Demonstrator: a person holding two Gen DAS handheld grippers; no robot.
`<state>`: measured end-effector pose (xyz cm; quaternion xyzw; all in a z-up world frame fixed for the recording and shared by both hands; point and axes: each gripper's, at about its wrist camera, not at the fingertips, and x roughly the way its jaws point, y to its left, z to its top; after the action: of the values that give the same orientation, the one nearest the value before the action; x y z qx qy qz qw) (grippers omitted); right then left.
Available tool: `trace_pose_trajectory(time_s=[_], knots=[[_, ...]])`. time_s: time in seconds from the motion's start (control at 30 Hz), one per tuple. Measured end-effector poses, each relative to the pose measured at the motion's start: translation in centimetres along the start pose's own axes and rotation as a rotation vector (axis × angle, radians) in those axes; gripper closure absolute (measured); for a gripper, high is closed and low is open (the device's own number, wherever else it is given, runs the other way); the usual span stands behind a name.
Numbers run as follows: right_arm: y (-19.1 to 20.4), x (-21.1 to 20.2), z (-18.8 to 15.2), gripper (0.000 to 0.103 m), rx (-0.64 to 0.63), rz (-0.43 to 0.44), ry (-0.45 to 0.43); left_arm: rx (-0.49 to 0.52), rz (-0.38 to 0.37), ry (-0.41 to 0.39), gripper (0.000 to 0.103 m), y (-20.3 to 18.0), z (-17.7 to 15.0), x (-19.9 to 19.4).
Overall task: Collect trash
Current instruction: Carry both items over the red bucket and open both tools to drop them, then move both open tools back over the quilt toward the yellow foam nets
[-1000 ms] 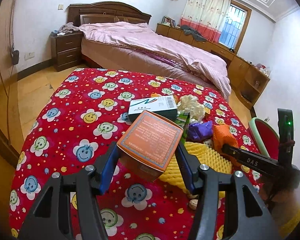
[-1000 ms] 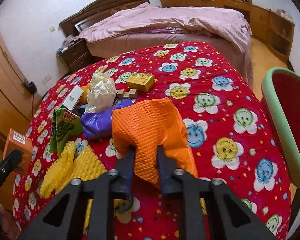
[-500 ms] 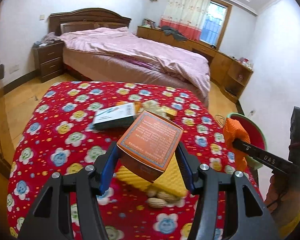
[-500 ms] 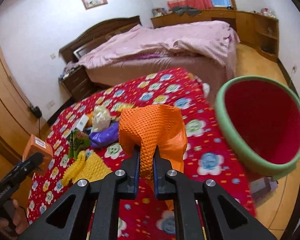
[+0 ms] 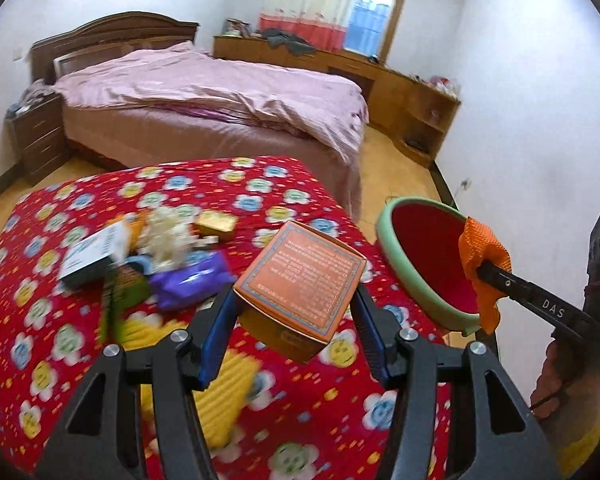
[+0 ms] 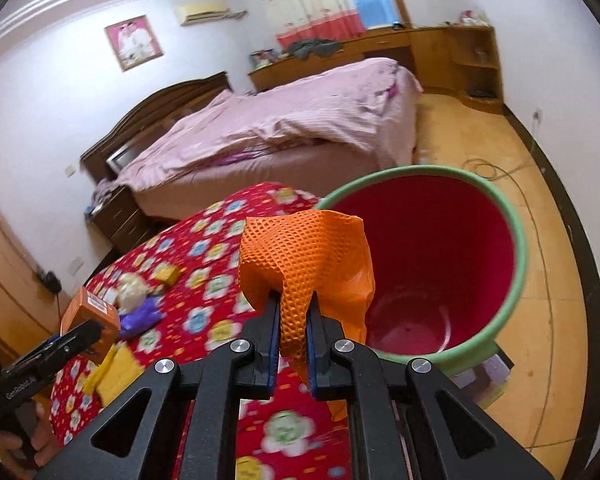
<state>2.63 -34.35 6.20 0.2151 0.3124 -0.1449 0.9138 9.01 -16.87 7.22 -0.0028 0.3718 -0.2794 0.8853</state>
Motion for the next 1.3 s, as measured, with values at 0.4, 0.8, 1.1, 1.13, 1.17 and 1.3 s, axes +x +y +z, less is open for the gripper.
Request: trace_pose_trajectory(time_s=[0.4,0.8,1.1,1.13,1.17,1.3], knots=[[-7.0,1.3,1.7,0.092,0.065,-0.082,-0.008,0.086,-0.098,0.079,0.045,-8.0,2.1,7.0],[-10.0,2.0,1.8,0.087,0.132,-0.089,-0.01,0.214,-0.131,0.103,0.04,-13.4,2.5,11.5],[-9.8,1.5,1.5,0.07,0.135,-0.081,-0.031,0.178,-0.145,0.145,0.032,-12.9,1.6,11.9],[-9.7,1.3,1.5,0.067,0.136,-0.071,-0.035,0.168,-0.148,0.141,0.032,-12.5,1.6,11.6],[-9.5,1.2,1.5,0.063,0.136,-0.066,-0.04,0.161,-0.15,0.138,0.032,-12.4,1.6,11.4],[-8.9,0.8,1.4,0.06,0.129,-0.057,-0.048,0.115,-0.146,0.126,0.032,-11.0,1.6,9.9]])
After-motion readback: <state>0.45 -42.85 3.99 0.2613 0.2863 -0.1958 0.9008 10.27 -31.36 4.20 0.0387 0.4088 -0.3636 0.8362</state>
